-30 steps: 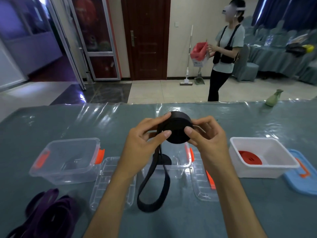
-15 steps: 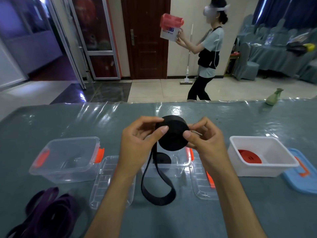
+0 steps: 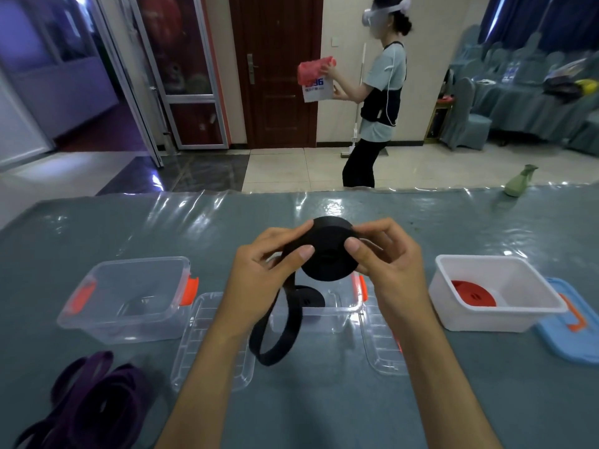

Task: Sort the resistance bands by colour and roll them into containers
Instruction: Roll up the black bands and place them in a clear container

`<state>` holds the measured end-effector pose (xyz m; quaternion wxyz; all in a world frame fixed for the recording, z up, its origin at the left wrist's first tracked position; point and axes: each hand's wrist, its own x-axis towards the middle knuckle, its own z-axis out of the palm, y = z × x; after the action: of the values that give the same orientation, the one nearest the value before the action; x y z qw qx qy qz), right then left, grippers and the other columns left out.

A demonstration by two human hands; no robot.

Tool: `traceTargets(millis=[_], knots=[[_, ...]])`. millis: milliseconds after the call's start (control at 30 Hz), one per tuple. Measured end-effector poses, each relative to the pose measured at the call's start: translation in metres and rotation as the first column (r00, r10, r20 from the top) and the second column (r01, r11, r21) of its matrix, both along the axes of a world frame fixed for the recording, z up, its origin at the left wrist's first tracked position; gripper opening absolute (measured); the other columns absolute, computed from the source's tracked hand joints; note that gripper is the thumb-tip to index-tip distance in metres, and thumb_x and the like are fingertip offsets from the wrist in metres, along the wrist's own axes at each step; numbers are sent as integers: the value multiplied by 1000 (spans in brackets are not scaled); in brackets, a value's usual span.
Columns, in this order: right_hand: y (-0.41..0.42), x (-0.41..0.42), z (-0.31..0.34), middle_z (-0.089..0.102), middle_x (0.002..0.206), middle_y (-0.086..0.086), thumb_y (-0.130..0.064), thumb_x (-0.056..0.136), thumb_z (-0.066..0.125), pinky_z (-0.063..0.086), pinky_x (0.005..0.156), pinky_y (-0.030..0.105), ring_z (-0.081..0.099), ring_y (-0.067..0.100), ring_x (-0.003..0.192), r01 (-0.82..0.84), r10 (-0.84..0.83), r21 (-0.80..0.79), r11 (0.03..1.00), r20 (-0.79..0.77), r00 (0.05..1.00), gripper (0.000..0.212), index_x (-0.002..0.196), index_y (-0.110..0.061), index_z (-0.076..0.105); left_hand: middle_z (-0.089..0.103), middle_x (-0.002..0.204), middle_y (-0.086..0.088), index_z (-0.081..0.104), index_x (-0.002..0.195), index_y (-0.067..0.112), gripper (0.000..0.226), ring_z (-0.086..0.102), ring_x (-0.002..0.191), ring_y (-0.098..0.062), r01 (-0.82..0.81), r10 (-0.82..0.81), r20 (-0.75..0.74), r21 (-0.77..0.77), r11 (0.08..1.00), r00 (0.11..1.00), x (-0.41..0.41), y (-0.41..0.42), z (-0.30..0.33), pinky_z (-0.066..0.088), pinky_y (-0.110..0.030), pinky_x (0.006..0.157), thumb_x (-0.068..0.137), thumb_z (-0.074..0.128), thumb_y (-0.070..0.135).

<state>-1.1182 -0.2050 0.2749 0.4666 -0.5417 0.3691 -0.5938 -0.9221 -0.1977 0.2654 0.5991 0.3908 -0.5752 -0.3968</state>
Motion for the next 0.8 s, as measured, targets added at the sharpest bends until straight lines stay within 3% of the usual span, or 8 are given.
traceTargets(millis=[167,267,333,433,533,633,700,800], knots=[[-5,-3,1,78,96,3,-19,78,81,61,73,31,77,22,91,-87,92,69,994,-69,993,31,92,-5,58,81,106,0,79,106,14,28,77,103,-17,-144,146,-56,32,989,988,-1,-2,0,61,-29,93,80,87,11],[-5,-5,-2,76,95,4,-19,77,82,61,72,32,75,25,88,-16,18,39,999,-51,999,29,100,-11,65,79,113,-5,79,109,13,27,75,109,-21,-67,71,-71,50,997,995,0,-4,-7,60,-37,99,82,82,13],[-4,-5,-5,77,101,9,-19,79,81,62,76,34,76,27,95,16,-16,49,999,1,1000,28,100,-9,65,77,116,-7,77,118,17,34,73,113,-23,-3,5,-52,36,999,999,3,-5,-9,58,-35,101,85,80,9],[-5,-7,-4,77,107,12,-18,80,80,61,85,37,76,28,101,-37,37,60,998,-9,999,30,93,-3,57,79,111,-5,79,115,18,33,75,110,-23,-37,37,-14,-15,999,999,-1,-5,-9,58,-35,99,84,83,7],[-7,-9,-2,75,96,11,-19,77,83,61,80,34,73,29,90,-27,30,53,998,-56,998,31,97,-7,63,81,104,-3,79,107,12,28,78,103,-19,-95,97,-82,29,995,992,-5,-4,-9,60,-29,93,81,84,2],[-6,-6,-5,77,100,6,-22,79,81,62,79,34,75,25,95,46,-46,51,998,-3,999,32,107,-12,69,77,117,-5,77,118,14,35,74,112,-20,-5,8,-78,43,999,997,-2,-5,-12,59,-28,97,86,79,1],[-5,-5,-7,78,104,9,-23,81,79,62,82,37,76,26,100,39,-41,73,997,23,999,30,103,-8,66,76,118,-7,76,122,15,38,73,113,-22,20,-18,-60,24,1000,998,-1,-6,-12,58,-26,96,87,79,0],[-9,-7,-7,78,103,11,-19,80,80,62,82,37,76,29,97,-32,34,88,996,-17,999,30,95,-6,58,80,108,-4,77,112,10,33,77,104,-17,-79,80,-74,23,997,994,-5,-6,-10,59,-24,91,82,83,-1]])
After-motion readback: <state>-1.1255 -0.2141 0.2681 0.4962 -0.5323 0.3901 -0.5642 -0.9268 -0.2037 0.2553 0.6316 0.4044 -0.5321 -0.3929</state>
